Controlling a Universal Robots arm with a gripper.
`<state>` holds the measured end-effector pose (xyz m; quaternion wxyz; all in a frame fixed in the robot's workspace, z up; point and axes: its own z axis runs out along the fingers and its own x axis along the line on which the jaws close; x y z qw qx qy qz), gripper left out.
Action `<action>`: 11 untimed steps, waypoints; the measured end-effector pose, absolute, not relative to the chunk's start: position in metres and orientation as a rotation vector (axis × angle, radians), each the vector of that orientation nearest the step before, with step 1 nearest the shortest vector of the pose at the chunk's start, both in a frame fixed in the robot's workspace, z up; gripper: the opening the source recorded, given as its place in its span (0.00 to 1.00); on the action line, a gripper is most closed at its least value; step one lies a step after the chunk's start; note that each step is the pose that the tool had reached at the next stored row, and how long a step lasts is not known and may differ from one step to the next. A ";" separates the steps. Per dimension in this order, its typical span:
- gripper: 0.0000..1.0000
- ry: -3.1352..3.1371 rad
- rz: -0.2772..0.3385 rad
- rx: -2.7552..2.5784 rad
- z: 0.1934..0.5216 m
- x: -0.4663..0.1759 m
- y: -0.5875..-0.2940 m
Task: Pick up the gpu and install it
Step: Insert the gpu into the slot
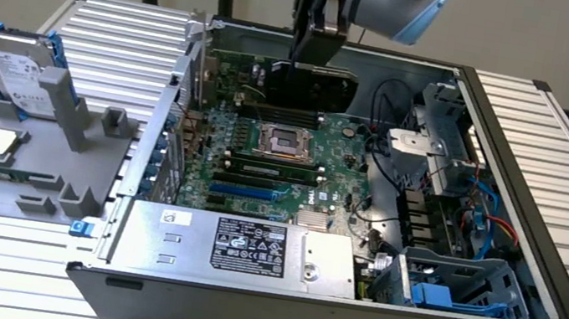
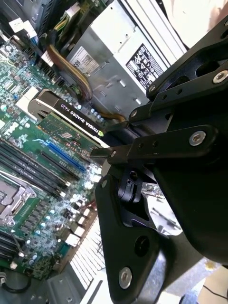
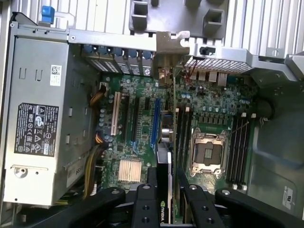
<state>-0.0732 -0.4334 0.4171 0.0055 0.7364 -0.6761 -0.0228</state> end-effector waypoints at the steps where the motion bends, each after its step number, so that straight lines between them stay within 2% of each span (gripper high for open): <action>1: 0.00 -2.117 -0.070 2.306 0.416 -0.073 -0.433; 11: 0.00 -2.123 -0.062 2.313 0.407 -0.073 -0.433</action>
